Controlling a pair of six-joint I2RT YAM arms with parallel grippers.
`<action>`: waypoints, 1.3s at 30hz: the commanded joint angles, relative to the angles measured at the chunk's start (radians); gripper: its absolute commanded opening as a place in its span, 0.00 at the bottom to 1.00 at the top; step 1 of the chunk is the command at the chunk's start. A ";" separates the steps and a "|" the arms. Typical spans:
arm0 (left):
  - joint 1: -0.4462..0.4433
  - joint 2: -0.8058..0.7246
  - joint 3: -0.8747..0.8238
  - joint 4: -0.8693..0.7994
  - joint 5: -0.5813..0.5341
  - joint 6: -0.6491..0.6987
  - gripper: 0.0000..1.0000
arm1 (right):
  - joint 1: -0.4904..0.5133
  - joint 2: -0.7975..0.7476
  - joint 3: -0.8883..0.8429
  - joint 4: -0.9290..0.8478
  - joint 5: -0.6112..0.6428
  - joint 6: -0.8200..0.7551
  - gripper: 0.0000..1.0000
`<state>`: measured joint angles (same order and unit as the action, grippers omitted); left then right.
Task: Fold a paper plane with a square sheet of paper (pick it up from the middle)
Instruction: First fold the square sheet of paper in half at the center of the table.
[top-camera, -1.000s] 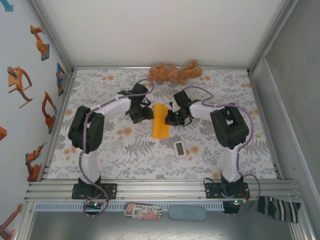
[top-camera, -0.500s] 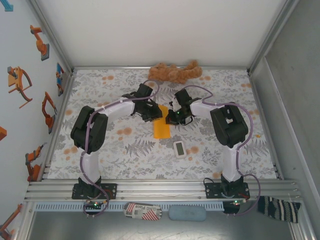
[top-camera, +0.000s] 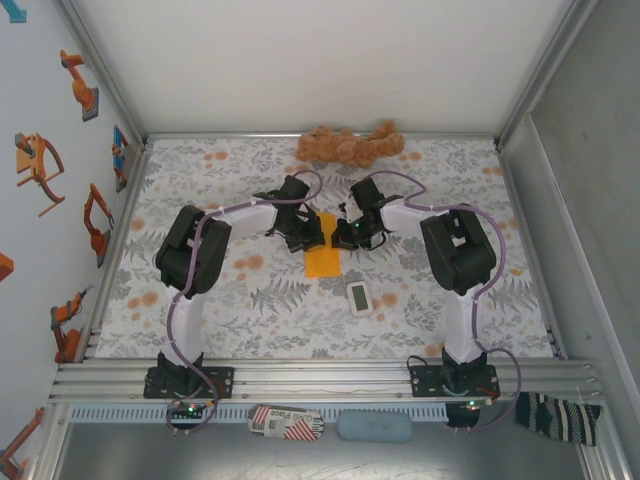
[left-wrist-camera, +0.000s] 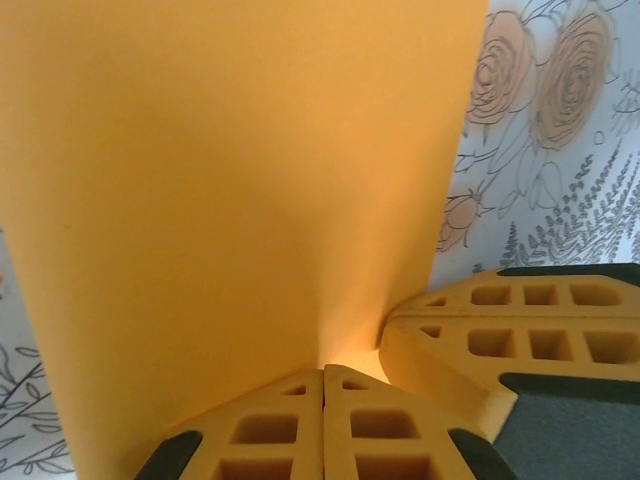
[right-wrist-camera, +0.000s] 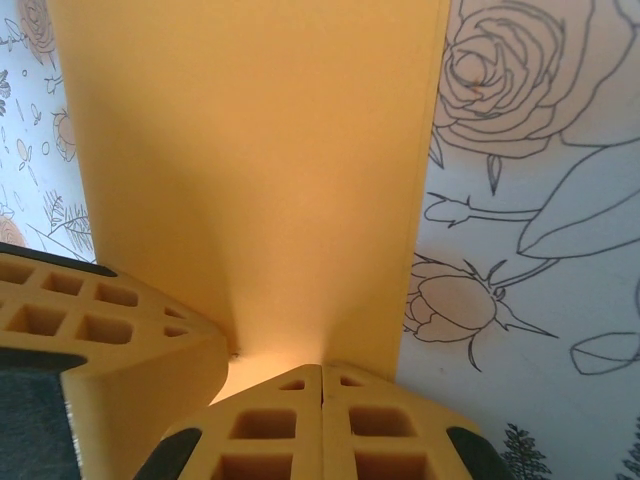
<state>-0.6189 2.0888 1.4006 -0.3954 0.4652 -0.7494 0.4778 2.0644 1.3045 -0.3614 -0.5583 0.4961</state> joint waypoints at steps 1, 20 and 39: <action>0.005 0.020 0.022 -0.046 0.014 0.030 0.08 | -0.004 0.085 -0.031 -0.104 0.110 -0.017 0.00; 0.164 -0.082 -0.194 -0.068 0.006 0.148 0.09 | -0.004 0.110 -0.031 -0.163 0.176 -0.022 0.00; 0.051 -0.022 -0.097 0.236 0.127 0.002 0.10 | -0.004 0.112 -0.048 -0.159 0.182 -0.018 0.00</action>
<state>-0.5766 2.0258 1.2896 -0.2062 0.5739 -0.7078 0.4782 2.0747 1.3216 -0.3885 -0.5533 0.4961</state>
